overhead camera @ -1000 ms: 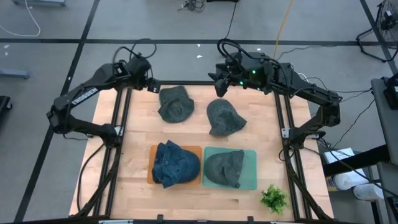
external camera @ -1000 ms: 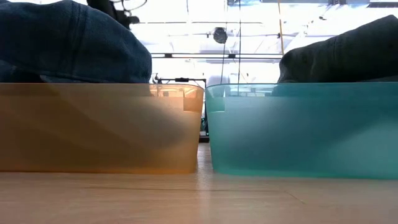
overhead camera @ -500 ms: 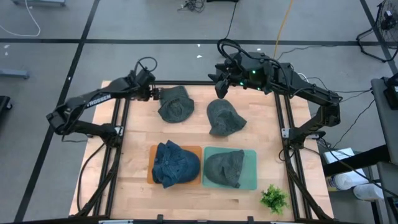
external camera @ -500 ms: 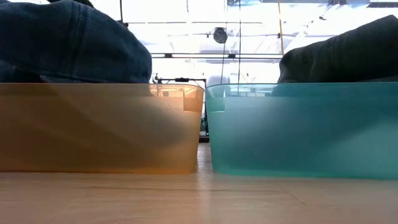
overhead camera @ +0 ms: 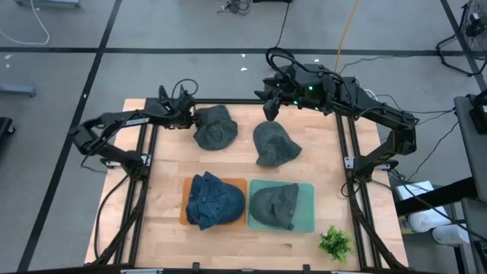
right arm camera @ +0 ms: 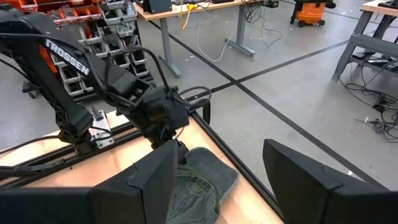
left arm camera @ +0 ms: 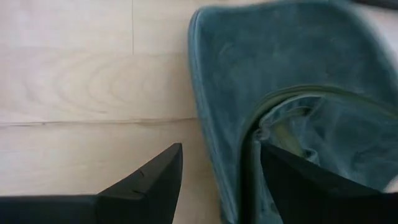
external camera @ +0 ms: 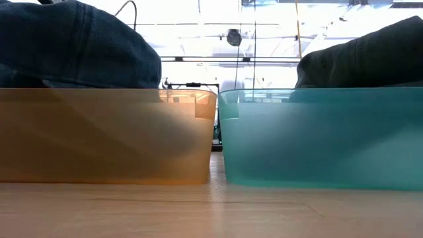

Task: Pick & Place hat
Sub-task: Put the left gray cap into the blue green bin

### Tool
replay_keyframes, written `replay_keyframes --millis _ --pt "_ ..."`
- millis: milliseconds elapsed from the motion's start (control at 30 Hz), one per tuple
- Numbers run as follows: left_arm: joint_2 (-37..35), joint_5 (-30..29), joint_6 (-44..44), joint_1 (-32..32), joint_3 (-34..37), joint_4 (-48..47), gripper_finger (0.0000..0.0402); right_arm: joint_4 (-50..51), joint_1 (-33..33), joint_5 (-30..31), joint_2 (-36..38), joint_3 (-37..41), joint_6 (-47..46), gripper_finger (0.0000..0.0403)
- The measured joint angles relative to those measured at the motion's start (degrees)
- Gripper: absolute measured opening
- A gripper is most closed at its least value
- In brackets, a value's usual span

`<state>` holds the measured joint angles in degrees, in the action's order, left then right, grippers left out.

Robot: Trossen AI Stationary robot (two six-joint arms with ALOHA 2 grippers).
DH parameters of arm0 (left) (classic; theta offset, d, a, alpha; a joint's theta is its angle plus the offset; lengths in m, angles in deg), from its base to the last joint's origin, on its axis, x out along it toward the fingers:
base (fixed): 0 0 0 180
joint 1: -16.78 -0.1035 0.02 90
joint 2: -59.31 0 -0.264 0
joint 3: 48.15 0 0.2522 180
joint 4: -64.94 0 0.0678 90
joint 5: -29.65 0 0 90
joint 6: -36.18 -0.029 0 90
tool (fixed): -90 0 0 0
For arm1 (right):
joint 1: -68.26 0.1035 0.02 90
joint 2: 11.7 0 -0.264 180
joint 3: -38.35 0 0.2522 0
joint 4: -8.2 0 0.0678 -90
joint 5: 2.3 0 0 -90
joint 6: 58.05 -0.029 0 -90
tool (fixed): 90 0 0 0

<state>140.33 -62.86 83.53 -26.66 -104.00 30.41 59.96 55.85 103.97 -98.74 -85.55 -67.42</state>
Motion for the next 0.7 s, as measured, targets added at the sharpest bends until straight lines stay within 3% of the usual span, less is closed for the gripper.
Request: replay_keyframes --millis 233,333,500,700 --pt "5.7 2.0 -1.2 0.0 0.0 5.2 0.0205 0.0 0.0 0.0 0.0 0.0 0.0 0.0226" --pt "6.4 2.0 -1.1 0.0 0.0 5.7 0.0150 0.0 0.0 0.0 0.0 0.0 0.0 0.0226" --pt "6.7 2.1 -2.1 0.0 0.0 6.1 0.0024 0.0 1.0 0.0 0.0 0.0 2.7 0.0226" --pt "6.1 2.0 -1.8 0.0 -0.1 7.3 0.0009 0.0 2.3 -0.1 0.0 0.0 4.3 0.0226"
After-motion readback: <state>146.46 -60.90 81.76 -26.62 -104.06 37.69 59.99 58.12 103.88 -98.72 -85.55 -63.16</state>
